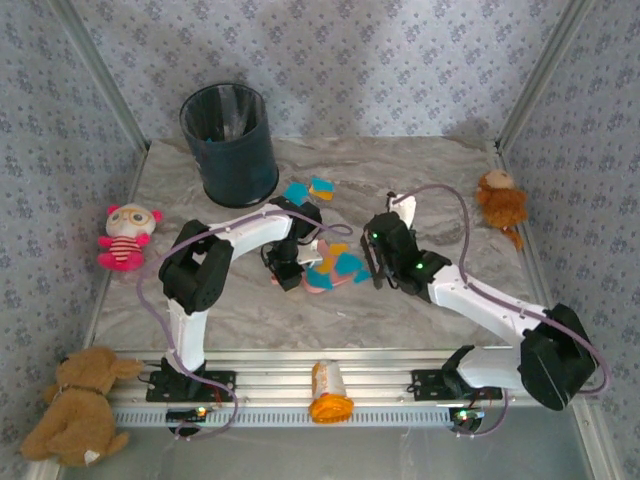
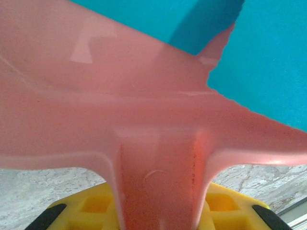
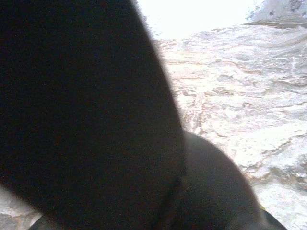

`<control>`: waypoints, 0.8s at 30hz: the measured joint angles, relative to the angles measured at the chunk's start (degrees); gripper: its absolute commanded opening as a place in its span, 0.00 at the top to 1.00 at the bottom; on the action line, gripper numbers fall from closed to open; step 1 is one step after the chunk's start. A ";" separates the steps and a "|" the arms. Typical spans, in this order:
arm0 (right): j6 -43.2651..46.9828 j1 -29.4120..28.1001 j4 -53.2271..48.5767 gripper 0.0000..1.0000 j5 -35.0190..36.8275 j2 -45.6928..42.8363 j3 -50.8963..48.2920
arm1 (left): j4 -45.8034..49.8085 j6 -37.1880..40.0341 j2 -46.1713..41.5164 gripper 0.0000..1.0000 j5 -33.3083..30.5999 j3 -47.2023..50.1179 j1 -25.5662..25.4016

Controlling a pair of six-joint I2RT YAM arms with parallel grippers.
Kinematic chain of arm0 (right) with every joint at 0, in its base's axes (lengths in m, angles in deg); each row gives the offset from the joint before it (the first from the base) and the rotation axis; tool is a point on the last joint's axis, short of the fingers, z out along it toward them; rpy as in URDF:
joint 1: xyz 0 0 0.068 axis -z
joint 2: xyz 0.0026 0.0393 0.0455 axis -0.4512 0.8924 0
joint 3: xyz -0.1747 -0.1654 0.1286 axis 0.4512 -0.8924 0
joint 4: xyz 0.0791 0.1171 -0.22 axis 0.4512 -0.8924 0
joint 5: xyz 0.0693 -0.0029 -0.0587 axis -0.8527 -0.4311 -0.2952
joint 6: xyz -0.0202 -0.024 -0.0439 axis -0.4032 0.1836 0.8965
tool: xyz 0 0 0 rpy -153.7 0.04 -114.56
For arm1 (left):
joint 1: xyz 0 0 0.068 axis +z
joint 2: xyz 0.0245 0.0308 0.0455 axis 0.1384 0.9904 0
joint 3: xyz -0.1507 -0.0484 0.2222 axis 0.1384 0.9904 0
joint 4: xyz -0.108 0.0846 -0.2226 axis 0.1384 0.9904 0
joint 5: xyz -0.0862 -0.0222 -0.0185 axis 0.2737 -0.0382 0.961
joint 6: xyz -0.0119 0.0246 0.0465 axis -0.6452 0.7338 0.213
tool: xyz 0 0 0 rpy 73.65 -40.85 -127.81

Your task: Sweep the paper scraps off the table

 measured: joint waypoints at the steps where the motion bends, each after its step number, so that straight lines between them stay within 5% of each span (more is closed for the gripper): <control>1: 0.00 -0.07 0.48 1.00 -0.46 0.79 0.52 | 0.04 0.04 0.00 1.00 0.00 0.00 0.00; 24: 6.82 0.17 1.36 1.00 -18.29 5.99 7.50 | 1.14 0.85 0.39 1.00 0.46 -1.75 -0.24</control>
